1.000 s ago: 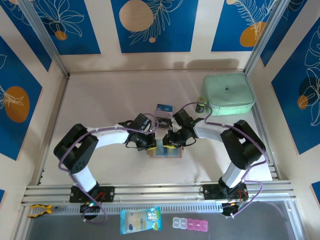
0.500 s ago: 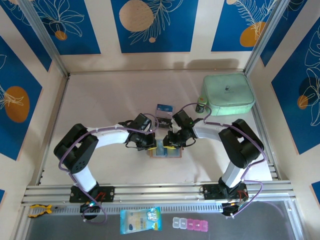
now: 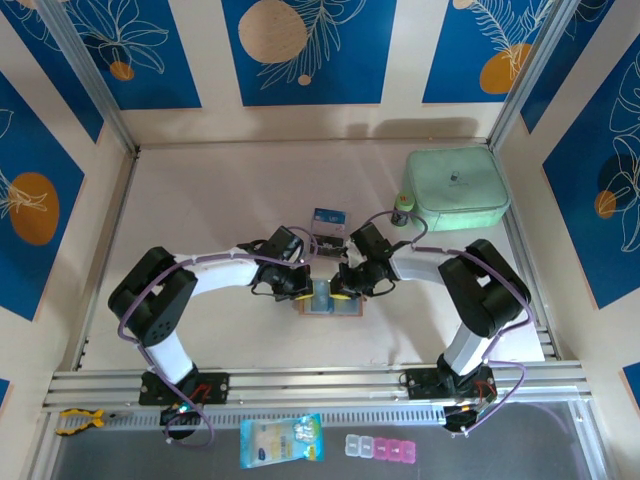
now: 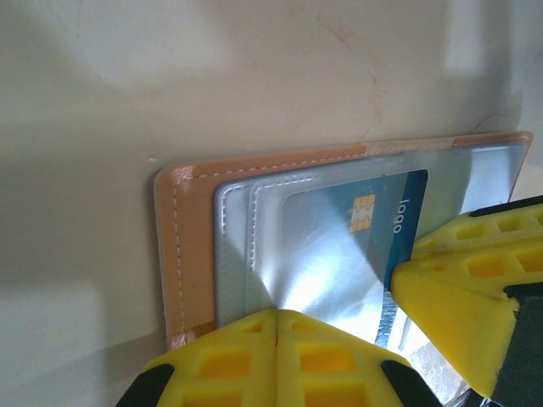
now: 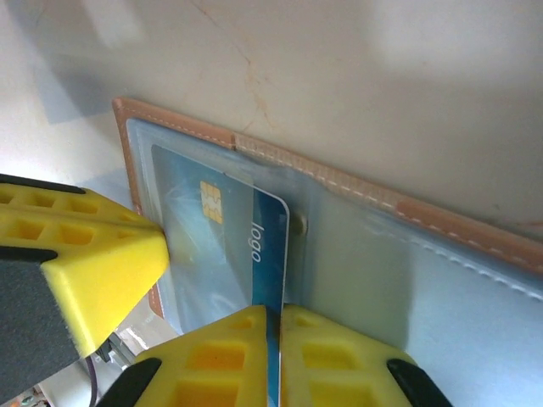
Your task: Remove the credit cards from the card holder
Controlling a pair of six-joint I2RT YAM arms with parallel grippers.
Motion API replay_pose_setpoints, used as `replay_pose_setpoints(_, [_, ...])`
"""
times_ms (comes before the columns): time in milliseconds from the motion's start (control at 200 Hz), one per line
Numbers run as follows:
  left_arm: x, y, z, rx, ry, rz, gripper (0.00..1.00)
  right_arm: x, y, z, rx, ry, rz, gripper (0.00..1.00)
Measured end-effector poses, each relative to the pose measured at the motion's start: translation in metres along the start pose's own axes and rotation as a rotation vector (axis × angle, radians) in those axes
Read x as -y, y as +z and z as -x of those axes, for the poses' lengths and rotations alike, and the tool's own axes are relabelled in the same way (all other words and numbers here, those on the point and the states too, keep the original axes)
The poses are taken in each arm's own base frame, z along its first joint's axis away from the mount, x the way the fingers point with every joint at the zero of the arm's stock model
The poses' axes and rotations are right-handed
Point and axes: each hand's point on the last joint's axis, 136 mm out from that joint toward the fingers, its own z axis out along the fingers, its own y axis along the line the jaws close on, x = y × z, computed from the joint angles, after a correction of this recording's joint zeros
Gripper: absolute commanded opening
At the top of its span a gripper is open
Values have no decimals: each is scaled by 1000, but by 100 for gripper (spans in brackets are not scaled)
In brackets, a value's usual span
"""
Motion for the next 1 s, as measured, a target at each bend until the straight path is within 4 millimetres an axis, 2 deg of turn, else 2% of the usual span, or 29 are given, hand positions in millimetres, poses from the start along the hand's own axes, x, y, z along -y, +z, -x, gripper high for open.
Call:
replay_pose_setpoints(310, [0, 0, 0, 0, 9, 0, 3, 5, -4, -4, 6, 8, 1, 3])
replay_pose_setpoints(410, [0, 0, 0, 0, 11, 0, 4, 5, -4, -6, 2, 8, 12, 10])
replay_pose_setpoints(660, [0, 0, 0, 0, 11, 0, 4, -1, -3, -5, -1, 5, 56, 17])
replay_pose_setpoints(865, [0, 0, 0, 0, 11, 0, 3, -2, 2, -3, -11, 11, 75, 18])
replay_pose_setpoints(1000, [0, 0, 0, 0, 11, 0, 3, -4, 2, -2, -8, 12, 89, 14])
